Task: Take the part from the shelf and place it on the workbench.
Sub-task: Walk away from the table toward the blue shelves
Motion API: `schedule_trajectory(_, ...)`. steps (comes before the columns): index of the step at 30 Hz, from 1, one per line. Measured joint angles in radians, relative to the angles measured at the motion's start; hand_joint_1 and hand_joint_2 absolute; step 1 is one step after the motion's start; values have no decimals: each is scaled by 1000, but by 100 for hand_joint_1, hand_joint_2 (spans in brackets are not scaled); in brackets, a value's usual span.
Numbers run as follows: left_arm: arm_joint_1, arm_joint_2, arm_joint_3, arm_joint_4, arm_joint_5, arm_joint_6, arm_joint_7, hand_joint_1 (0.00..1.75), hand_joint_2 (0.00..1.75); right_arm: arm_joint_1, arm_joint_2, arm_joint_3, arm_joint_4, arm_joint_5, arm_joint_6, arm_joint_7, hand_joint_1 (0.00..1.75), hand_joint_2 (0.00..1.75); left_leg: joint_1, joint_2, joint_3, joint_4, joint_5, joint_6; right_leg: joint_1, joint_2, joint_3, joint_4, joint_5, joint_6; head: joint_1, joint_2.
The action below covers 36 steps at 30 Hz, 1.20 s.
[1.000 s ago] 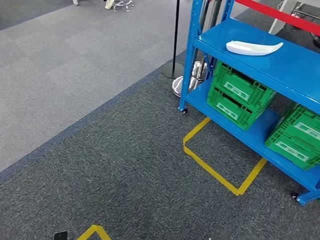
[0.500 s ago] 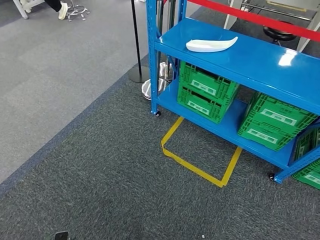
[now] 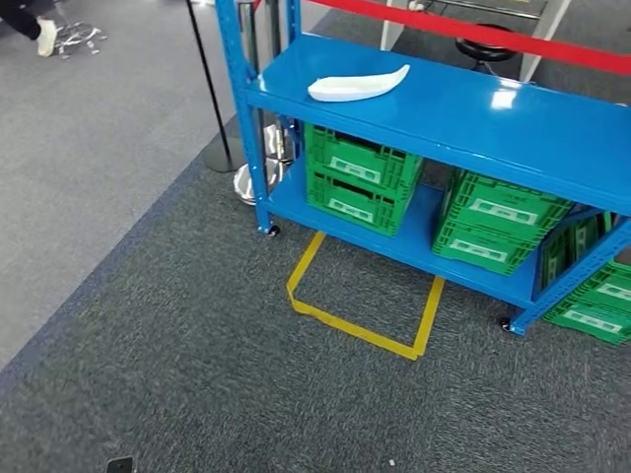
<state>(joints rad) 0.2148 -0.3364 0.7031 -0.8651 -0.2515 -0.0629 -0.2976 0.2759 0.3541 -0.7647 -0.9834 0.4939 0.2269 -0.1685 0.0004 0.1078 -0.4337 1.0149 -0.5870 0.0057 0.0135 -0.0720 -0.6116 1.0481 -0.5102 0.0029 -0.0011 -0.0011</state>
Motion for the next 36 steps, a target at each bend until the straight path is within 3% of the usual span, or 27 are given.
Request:
schedule_trajectory(1,0,0,0,0,0,0,0,0,0,2,0,0,0,0,0,0,0,0,1,1,6,9,-3,-5,-3,12,10,-2,6,-7,-2,0)
schedule_trajectory(3,-1,1,1,0,0,0,0,0,0,2,0,-1,0,0,0,1,0,0,5,-36,-6,63,-13,-14,-10,38,32,-8,2,-16,-5,0)
schedule_trajectory(5,-1,2,2,0,0,0,-1,0,0,-3,0,0,0,0,0,0,0,0,9,-84,-68,171,-58,-21,-14,66,49,-12,-5,-23,-9,0)
schedule_trajectory(7,-1,2,3,1,0,0,-1,0,0,-5,0,0,0,0,0,0,0,0,10,-96,-140,265,-105,-26,-15,96,59,-12,-14,-26,-9,0)
schedule_trajectory(8,-1,3,4,1,0,0,-1,0,0,-4,1,0,0,0,0,0,0,0,10,-97,-163,278,-105,-26,-15,110,67,-12,-20,-25,-9,0)
schedule_trajectory(9,-1,3,4,1,0,0,-1,0,0,-3,1,0,0,0,1,0,0,0,10,-98,-173,260,-81,-25,-15,122,76,-12,-26,-25,-9,0)
schedule_trajectory(11,-1,3,5,1,0,0,-1,0,0,1,1,0,0,-4,7,1,0,0,10,-102,-164,159,18,-20,-16,138,94,-12,-41,-22,-9,0)
schedule_trajectory(12,-1,3,5,1,0,0,-1,0,0,3,1,1,0,-5,14,1,0,0,8,-105,-161,107,53,-16,-15,143,100,-13,-49,-18,-8,0)
schedule_trajectory(14,-3,4,6,2,0,0,0,0,0,7,1,2,0,-7,34,0,0,0,3,-112,-163,51,85,-6,-15,149,105,-14,-57,-5,-7,0)
schedule_trajectory(16,-5,2,8,2,1,0,0,0,0,9,1,4,0,-6,53,-2,0,0,1,-114,-158,35,87,6,-16,145,113,-15,-57,9,-7,0)
schedule_trajectory(18,-5,1,10,3,1,0,-1,0,0,8,1,5,-1,-4,63,-4,0,0,5,-113,-138,22,86,19,-15,121,104,9,-70,21,-3,0)
schedule_trajectory(20,-6,0,10,3,0,-1,-1,0,0,4,1,7,-1,-3,66,-5,0,0,7,-110,-120,17,77,27,-16,92,54,99,-114,30,2,0)
schedule_trajectory(22,-5,0,11,3,0,-2,-1,0,0,3,1,8,-1,-3,67,-5,0,0,7,-105,-108,17,64,28,-18,81,-23,216,-156,37,4,0)
schedule_trajectory(23,-5,0,11,3,0,-2,-1,0,0,4,1,8,-1,-3,67,-5,0,0,7,-104,-101,17,58,27,-19,80,-49,244,-155,39,4,0)
schedule_trajectory(24,-5,0,12,3,0,-2,-1,0,0,6,1,8,-1,-2,68,-5,0,0,7,-104,-91,17,51,26,-20,79,-58,237,-132,41,4,0)
schedule_trajectory(25,-5,0,12,3,0,-2,-1,0,0,6,1,8,-1,-2,68,-5,0,0,7,-103,-80,17,43,24,-20,78,-49,194,-90,40,4,0)
schedule_trajectory(26,-5,0,13,3,0,-2,-1,0,0,7,1,8,-1,-1,68,-5,0,0,8,-103,-69,17,34,21,-20,75,-28,134,-44,38,4,0)
schedule_trajectory(27,-5,0,13,3,0,-2,-1,0,0,6,1,8,-1,0,69,-5,0,0,8,-102,-58,17,26,17,-19,70,-11,82,-20,36,4,0)
schedule_trajectory(29,-5,0,14,3,0,-2,-1,0,0,4,1,9,-2,5,75,-8,0,0,8,-100,-48,15,13,4,-13,61,12,22,-16,21,4,0)
schedule_trajectory(33,-6,2,15,3,0,-3,-1,0,0,6,1,7,-2,24,95,-14,0,0,7,-102,-31,40,-3,-18,-14,58,46,0,-23,-11,-2,0)
schedule_trajectory(34,-6,3,15,3,0,-3,-2,0,0,4,1,6,-2,29,99,-16,0,0,7,-103,-45,73,-15,-21,-15,57,60,-4,-26,-17,-4,0)
schedule_trajectory(36,-7,4,15,3,-1,-3,-2,0,0,0,1,4,-2,35,106,-20,0,0,8,-104,-111,184,-54,-26,-14,53,78,-8,-37,-25,-8,0)
